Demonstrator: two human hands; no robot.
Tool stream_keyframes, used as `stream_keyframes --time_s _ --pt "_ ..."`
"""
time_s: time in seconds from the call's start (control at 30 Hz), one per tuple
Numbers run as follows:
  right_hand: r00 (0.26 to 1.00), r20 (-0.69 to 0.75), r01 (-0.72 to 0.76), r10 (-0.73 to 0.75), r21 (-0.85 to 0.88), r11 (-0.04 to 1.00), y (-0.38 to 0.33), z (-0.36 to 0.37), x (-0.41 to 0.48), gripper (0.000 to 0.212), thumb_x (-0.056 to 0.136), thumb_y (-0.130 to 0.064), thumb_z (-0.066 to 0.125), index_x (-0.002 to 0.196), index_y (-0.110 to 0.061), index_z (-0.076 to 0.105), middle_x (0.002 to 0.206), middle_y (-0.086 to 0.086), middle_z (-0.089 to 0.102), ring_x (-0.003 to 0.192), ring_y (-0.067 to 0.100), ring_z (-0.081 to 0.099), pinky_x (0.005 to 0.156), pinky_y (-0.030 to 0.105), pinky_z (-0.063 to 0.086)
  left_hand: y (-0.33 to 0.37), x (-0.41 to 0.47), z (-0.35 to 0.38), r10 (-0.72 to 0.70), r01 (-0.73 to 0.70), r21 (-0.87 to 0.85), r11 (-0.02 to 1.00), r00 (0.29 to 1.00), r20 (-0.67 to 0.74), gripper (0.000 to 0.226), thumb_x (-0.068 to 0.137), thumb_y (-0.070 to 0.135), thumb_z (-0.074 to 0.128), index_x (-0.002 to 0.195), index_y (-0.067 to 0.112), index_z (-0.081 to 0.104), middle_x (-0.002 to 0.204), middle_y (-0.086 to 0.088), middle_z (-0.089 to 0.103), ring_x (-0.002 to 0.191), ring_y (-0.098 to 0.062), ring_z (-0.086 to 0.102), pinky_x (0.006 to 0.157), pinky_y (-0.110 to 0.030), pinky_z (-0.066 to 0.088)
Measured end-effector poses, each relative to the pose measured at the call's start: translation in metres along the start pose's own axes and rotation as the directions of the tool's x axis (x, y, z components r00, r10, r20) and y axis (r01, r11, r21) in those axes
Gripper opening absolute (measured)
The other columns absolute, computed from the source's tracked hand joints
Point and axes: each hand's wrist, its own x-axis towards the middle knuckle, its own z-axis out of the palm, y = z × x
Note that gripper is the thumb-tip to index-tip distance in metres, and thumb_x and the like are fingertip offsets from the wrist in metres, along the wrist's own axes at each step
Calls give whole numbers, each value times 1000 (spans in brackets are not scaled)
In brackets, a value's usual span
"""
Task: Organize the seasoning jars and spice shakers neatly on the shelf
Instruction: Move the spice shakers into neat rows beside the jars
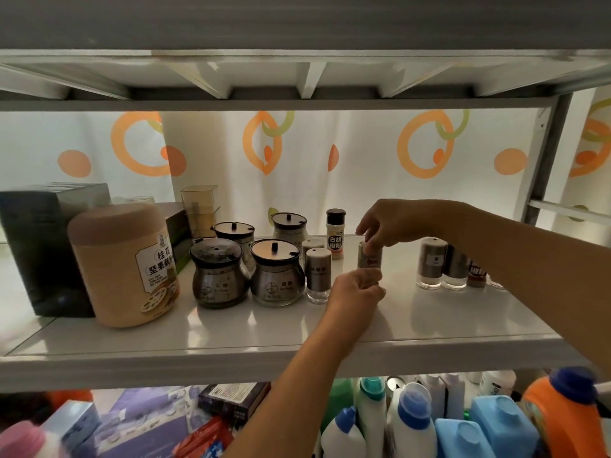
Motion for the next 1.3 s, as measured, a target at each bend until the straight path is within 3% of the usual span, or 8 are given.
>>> stream_keyframes --time_s 0.33,0.47,0.6,0.7,1.07,1.2,1.3 --pt "998 -36 52 -47 143 988 4 10 3 29 82 -7 73 111 -3 71 105 14 72 99 26 68 85 30 58 2 -1 1 0 0 6 1000 1000 -11 42 93 13 56 135 13 53 138 -3 53 120 -19 50 100 -29 37" --pt "996 -44 85 -80 140 986 -3 15 10 20 82 -7 73 102 -3 73 90 11 72 81 21 66 75 28 57 2 -1 2 -10 10 -11 1000 1000 -23 48 94 13 55 141 12 45 147 -2 46 133 -20 43 107 -32 32" --pt "994 -52 106 -100 139 985 -9 19 17 25 81 -9 74 106 -3 73 98 15 72 93 27 69 85 38 59 4 -2 2 -6 5 -27 1000 1000 -26 53 95 10 51 146 11 37 153 -2 38 141 -19 35 111 -31 27" --pt "992 -53 123 -116 144 982 -11 21 21 24 80 -10 75 102 -1 73 100 20 71 89 26 69 86 42 58 3 -1 2 -13 9 -56 998 998 -56 55 96 7 48 148 12 33 154 -4 35 143 -20 31 113 -34 26" --pt "988 -66 148 -141 116 982 -17 25 27 26 81 -13 75 103 0 73 105 19 68 97 32 67 86 46 57 3 2 1 -49 33 -147 989 993 -106 56 94 -1 44 148 11 33 155 -6 35 143 -21 31 112 -32 28" --pt "989 -60 139 -133 123 983 -16 25 28 26 80 -13 76 103 -1 73 104 18 69 97 32 68 86 44 58 -2 8 0 -73 48 -208 977 991 -114 50 93 -2 45 142 9 41 148 -7 44 137 -22 41 106 -28 34" --pt "991 -53 132 -126 132 982 -16 24 28 26 80 -13 77 102 0 73 104 21 68 98 34 67 87 44 57 -8 15 -1 -117 67 -343 937 985 -126 45 93 -2 46 136 7 49 142 -14 50 133 -30 46 112 -42 36"
